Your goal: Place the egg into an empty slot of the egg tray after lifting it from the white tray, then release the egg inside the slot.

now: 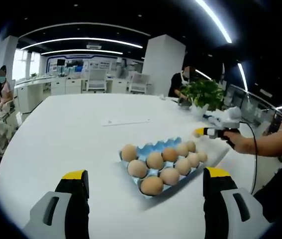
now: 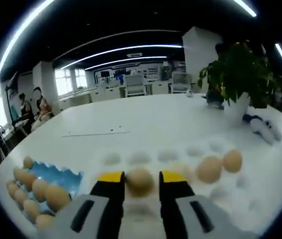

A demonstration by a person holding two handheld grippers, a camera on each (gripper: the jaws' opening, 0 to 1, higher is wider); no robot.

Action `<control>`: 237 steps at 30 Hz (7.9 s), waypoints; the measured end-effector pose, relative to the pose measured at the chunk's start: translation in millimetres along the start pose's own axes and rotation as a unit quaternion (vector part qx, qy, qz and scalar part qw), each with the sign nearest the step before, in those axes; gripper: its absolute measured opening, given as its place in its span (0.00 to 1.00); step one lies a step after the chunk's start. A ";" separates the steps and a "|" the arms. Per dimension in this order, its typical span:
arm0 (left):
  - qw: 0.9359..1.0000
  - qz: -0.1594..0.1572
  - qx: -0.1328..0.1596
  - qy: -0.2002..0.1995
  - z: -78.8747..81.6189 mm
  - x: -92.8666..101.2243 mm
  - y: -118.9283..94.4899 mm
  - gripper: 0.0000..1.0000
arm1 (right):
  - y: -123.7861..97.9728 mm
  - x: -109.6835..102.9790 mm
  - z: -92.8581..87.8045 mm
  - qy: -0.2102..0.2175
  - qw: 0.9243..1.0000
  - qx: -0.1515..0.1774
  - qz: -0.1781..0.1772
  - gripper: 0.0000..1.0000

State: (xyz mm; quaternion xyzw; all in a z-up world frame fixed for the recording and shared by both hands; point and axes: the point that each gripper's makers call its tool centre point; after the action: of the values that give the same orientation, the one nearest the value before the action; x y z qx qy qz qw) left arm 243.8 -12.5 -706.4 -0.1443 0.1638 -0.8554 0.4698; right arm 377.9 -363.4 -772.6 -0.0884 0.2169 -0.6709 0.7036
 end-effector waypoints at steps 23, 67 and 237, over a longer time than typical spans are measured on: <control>1.000 -0.003 0.003 -0.001 0.5 -0.9 0.8 0.96 | 7.9 -3.3 -6.3 -0.051 0.998 -0.021 0.009 0.25; 1.000 0.001 -0.001 -0.004 -3.4 -2.4 0.8 0.96 | -7.4 -90.0 35.4 -0.036 0.992 0.028 0.118 0.25; 1.000 0.000 -0.001 -0.001 -1.5 0.0 -0.1 0.96 | -6.3 -105.2 25.2 -0.043 0.987 0.004 0.155 0.25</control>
State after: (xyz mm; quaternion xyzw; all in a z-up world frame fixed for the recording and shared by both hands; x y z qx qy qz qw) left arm 243.2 -12.3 -707.7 -0.1455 0.1646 -0.8548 0.4702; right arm 382.3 -264.8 -728.0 -0.0797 0.1945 -0.5499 0.8084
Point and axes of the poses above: the point that each gripper's makers call its tool centre point, and the gripper's own axes: y roughly forward along the fingers, x roughly to its right, z roughly out of its top, and after that the axes turned 7 degrees about y, right-handed
